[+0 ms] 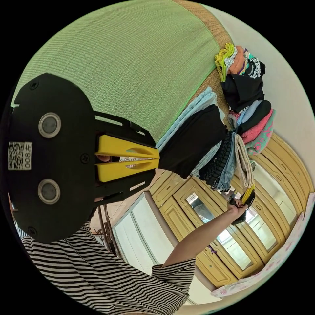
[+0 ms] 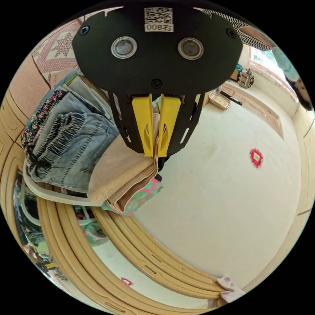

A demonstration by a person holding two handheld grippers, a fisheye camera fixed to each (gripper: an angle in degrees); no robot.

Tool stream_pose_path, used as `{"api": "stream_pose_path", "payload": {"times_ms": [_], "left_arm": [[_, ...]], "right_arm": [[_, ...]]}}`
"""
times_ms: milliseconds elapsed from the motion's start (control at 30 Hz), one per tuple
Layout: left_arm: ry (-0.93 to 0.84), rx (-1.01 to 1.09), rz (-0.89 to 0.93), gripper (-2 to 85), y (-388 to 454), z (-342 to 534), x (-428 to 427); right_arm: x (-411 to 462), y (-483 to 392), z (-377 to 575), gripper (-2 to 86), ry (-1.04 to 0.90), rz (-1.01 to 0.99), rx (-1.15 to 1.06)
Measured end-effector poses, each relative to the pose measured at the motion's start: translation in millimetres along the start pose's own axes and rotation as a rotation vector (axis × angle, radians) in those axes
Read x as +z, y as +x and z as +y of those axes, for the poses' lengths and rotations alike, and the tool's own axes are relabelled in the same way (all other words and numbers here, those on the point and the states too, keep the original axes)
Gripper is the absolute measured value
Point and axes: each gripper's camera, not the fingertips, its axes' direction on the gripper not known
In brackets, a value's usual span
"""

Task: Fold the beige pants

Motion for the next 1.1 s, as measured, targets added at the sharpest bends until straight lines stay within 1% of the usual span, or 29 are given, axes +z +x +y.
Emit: {"api": "stream_pose_path", "payload": {"times_ms": [67, 200, 267, 333, 433, 600, 667, 733, 867, 967, 1100], "left_arm": [[0.064, -0.012, -0.011, 0.2, 18.0, -13.0, -35.7], [0.261, 0.005, -0.028, 0.5, 71.5, -40.7, -138.0], [0.357, 0.014, -0.041, 0.9, 97.4, -48.1, -186.7], [0.482, 0.042, -0.063, 1.9, 135.0, -52.9, -252.3], [0.578, 0.076, -0.141, 4.2, 184.7, -55.0, -327.0], [0.602, 0.066, -0.254, 6.7, 244.9, -53.4, -412.5], [0.613, 0.040, -0.287, 7.0, 261.9, -50.1, -440.1], [0.649, 0.016, -0.333, 7.2, 282.2, -42.7, -477.9], [0.649, -0.028, -0.355, 7.3, 299.8, -39.9, -531.0], [0.649, -0.064, -0.380, 7.3, 310.4, -41.7, -574.7], [0.693, -0.088, -0.422, 6.0, 331.2, -37.7, -645.3]], "right_arm": [[-6.0, -38.8, -2.9, 1.6, 0.001, -0.104, -0.102], [-19.6, -97.9, 0.7, 1.4, -0.019, -0.287, -0.251], [-20.3, -131.5, 14.0, 1.3, -0.073, -0.432, -0.329], [-13.8, -151.2, 30.9, 1.3, -0.113, -0.523, -0.356], [12.8, -179.6, 65.8, 1.3, -0.218, -0.636, -0.383], [85.8, -218.6, 139.5, 1.4, -0.415, -0.710, -0.398], [129.5, -228.0, 179.3, 1.4, -0.523, -0.736, -0.368], [158.8, -231.4, 206.0, 1.4, -0.591, -0.748, -0.346], [218.9, -245.0, 257.0, 1.3, -0.748, -0.778, -0.317], [250.9, -267.1, 281.1, 1.4, -0.828, -0.776, -0.357], [282.1, -295.1, 286.6, 1.3, -0.864, -0.784, -0.406]]}}
